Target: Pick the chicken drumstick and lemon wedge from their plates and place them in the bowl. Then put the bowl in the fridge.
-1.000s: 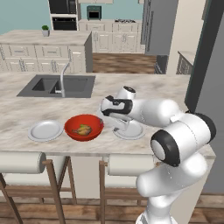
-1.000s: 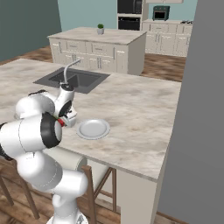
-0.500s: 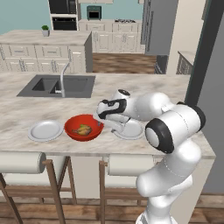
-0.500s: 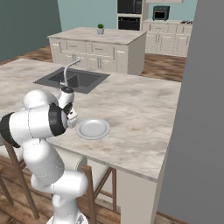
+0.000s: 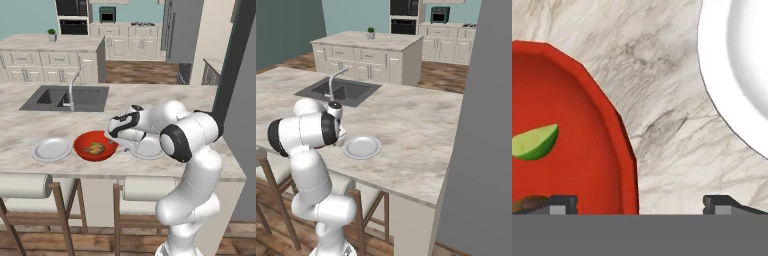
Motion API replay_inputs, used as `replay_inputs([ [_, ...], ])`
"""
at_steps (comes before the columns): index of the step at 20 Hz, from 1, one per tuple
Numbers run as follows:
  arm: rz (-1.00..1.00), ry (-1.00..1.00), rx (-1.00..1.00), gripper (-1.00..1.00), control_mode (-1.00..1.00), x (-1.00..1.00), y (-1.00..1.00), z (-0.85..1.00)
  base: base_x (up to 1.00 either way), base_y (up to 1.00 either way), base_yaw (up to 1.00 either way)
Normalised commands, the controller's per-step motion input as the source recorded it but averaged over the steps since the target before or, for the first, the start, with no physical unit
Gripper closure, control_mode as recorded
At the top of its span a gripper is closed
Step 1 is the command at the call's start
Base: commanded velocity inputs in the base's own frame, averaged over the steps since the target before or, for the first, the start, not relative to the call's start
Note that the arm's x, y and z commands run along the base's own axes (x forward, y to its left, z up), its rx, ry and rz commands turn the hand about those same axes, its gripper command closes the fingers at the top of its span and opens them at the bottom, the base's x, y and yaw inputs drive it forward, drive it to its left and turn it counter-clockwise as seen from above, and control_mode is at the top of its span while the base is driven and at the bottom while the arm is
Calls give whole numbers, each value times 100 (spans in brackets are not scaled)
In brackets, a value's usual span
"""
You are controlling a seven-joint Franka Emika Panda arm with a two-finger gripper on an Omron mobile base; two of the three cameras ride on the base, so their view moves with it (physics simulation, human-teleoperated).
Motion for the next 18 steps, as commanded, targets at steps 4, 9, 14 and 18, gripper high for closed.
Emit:
replay_inputs([
  [4, 0, 0, 0, -100, -100, 36, 10, -23, 0, 0, 0],
  [9, 0, 0, 0, -100, -100, 30, 14, -21, 0, 0, 0],
  [14, 0, 0, 0, -100, -100, 4, 8, -14, 0, 0, 0],
  [18, -3, 0, 0, -100, -100, -4, 14, -16, 0, 0, 0],
])
